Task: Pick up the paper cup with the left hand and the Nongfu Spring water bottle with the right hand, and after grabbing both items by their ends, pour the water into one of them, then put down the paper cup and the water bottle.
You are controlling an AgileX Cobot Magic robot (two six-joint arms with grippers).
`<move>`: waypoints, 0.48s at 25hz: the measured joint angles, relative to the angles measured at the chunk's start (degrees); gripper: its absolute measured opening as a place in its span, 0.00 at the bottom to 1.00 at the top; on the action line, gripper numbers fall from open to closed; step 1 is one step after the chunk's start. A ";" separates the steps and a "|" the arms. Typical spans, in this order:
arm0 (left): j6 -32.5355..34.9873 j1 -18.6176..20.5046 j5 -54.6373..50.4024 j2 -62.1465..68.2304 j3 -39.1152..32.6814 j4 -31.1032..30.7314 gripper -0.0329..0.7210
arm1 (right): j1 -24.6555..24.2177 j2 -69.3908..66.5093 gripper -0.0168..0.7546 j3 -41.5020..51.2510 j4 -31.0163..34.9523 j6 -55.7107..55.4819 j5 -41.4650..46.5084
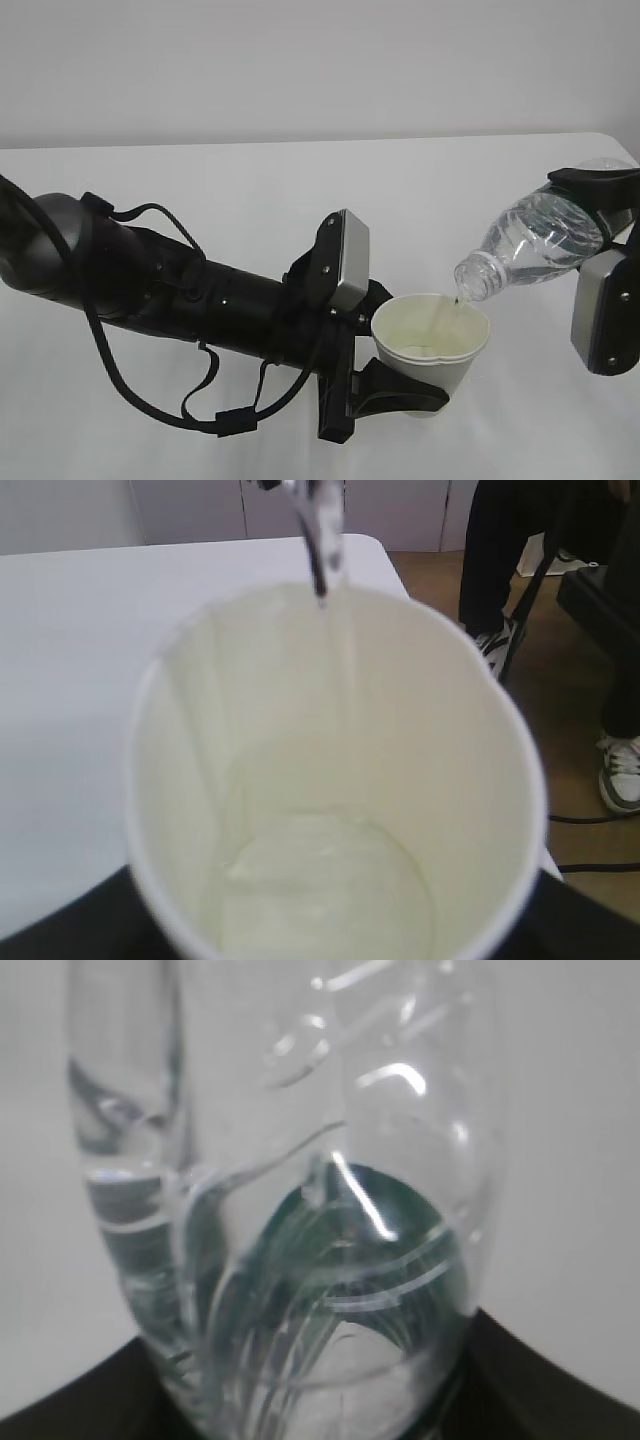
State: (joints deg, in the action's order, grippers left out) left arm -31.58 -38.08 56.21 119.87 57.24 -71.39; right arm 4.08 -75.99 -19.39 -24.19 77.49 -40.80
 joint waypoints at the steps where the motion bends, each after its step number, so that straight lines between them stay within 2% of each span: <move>1: 0.00 0.00 0.00 0.00 0.00 0.00 0.64 | 0.00 0.00 0.57 0.00 0.13 0.00 0.00; 12: 0.00 0.00 0.00 0.00 0.00 0.00 0.64 | 0.00 0.00 0.57 0.00 0.37 0.13 0.11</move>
State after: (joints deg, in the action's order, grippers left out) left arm -31.58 -38.08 56.21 119.87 57.24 -71.39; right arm 4.08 -75.99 -19.39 -23.82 77.61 -40.69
